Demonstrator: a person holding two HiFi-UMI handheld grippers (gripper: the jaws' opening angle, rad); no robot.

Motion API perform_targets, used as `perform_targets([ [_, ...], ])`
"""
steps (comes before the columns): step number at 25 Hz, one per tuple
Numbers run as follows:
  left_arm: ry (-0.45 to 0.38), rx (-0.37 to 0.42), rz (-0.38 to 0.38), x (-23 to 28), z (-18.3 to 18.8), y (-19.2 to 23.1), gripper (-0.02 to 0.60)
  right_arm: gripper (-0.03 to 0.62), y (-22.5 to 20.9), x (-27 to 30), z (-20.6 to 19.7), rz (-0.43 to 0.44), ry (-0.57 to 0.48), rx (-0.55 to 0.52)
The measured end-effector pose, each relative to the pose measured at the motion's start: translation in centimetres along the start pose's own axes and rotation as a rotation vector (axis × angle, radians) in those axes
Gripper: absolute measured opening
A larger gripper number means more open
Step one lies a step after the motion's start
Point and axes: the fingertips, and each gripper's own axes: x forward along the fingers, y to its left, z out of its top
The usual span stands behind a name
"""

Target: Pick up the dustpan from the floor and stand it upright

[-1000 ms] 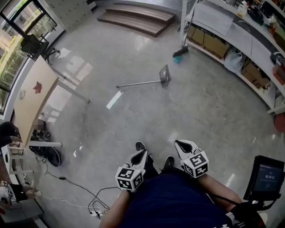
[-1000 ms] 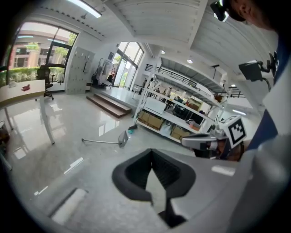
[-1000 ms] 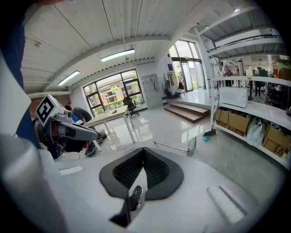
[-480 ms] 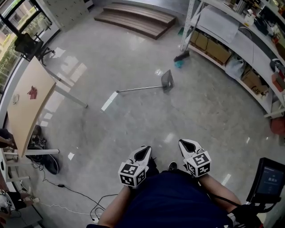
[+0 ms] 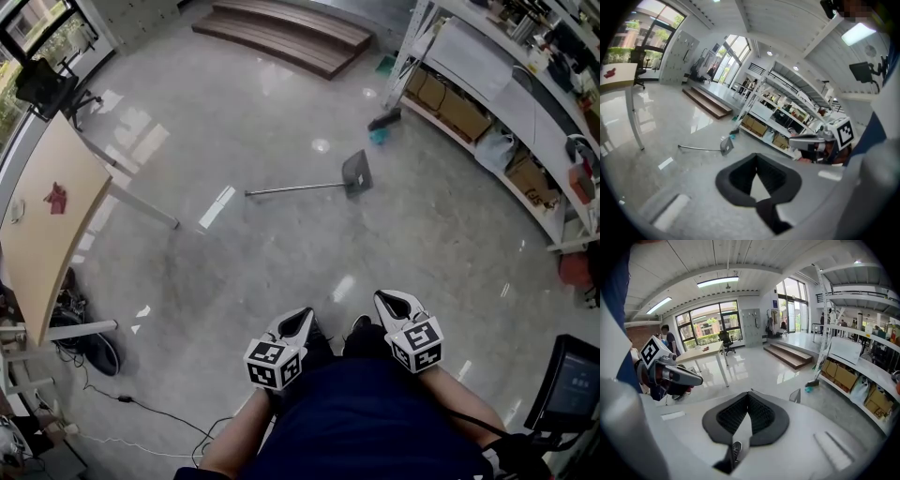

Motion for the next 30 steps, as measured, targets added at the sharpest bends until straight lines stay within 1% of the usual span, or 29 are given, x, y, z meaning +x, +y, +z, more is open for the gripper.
perform_targets([
  [5, 0.002, -0.013, 0.011, 1.5, 2.1, 1.6, 0.002, 0.005, -1.5, 2.4, 1.6, 0.008, 0.002, 0.016],
  [10, 0.001, -0.011, 0.058, 3.5, 5.0, 3.6, 0.002, 0.005, -3.6, 6.2, 3.6, 0.053, -0.014, 0.039],
  [14, -0.017, -0.006, 0.102, 6.1, 8.4, 4.6, 0.002, 0.005, -6.8, 8.9, 6.6, 0.088, -0.043, 0.024],
  [18, -0.048, 0.003, 0.123, 9.9, 12.3, 4.6, 0.003, 0.005, -11.0, 11.2, 9.4, 0.119, -0.060, 0.003],
  [22, -0.076, 0.010, 0.144, 13.3, 15.6, 4.3, 0.003, 0.005, -15.0, 13.0, 11.4, 0.133, -0.066, 0.008],
  [27, -0.067, 0.013, 0.166, 15.5, 17.3, 5.1, 0.003, 0.005, -17.5, 14.9, 12.5, 0.165, -0.051, -0.002],
  [30, -0.062, 0.000, 0.184, 16.2, 17.9, 6.6, 0.002, 0.005, -18.7, 16.5, 12.7, 0.169, -0.028, 0.001],
])
